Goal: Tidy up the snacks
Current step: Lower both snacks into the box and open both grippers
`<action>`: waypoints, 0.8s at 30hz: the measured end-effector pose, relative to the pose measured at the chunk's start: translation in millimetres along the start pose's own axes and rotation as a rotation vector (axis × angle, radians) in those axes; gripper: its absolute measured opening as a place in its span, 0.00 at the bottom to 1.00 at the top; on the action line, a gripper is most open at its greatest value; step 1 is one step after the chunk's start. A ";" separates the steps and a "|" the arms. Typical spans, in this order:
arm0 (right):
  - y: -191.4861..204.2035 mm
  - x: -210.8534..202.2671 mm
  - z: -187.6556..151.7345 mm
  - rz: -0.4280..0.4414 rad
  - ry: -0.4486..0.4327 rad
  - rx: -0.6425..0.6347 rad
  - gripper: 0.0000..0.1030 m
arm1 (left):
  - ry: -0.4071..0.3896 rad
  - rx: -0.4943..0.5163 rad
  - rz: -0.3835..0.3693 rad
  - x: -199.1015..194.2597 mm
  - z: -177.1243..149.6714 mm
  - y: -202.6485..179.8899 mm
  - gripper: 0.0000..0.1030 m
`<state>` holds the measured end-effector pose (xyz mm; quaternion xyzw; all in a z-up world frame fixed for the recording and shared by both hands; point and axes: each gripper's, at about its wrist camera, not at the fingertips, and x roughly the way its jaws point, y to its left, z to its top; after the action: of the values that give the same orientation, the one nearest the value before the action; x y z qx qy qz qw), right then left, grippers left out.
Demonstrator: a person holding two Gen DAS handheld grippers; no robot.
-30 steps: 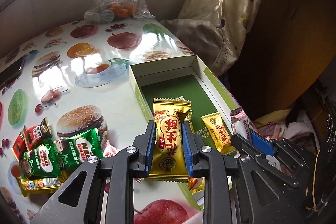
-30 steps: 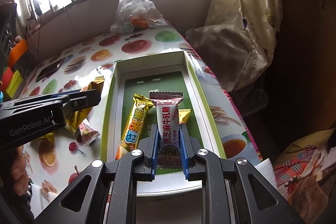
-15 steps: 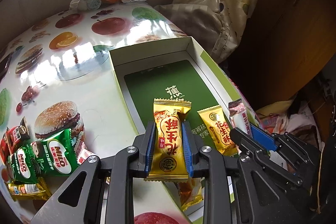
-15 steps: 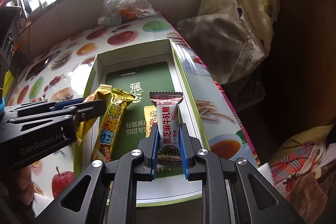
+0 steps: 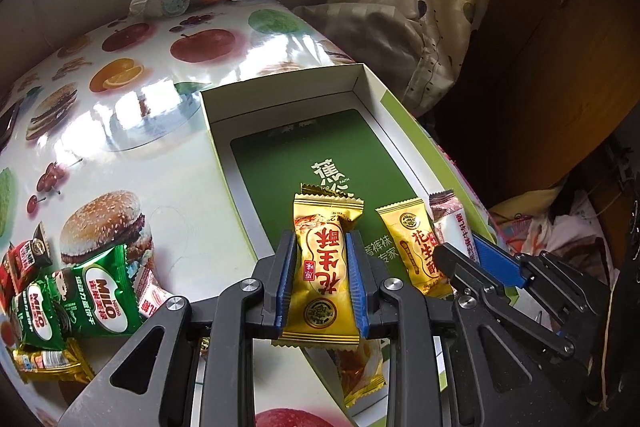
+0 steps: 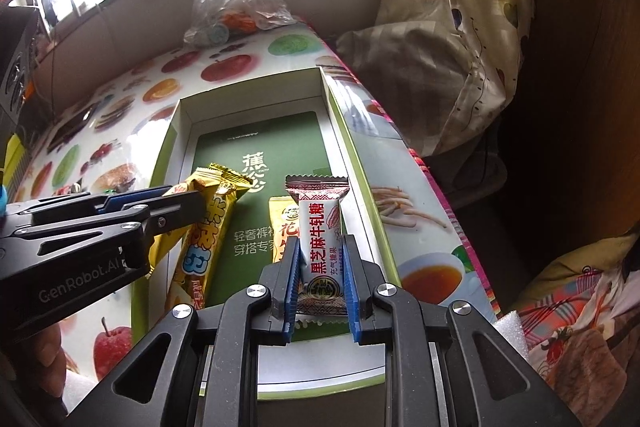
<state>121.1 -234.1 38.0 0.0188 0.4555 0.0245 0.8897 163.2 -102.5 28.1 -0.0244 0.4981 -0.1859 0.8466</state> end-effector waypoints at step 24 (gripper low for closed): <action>-0.7 -17.4 -3.6 -0.004 -0.031 0.031 0.35 | -0.037 0.023 -0.007 -21.4 -9.4 -2.7 0.42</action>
<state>108.0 -235.8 49.9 0.0321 0.4419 0.0153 0.8964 145.1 -96.4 41.9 -0.0199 0.4802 -0.1943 0.8552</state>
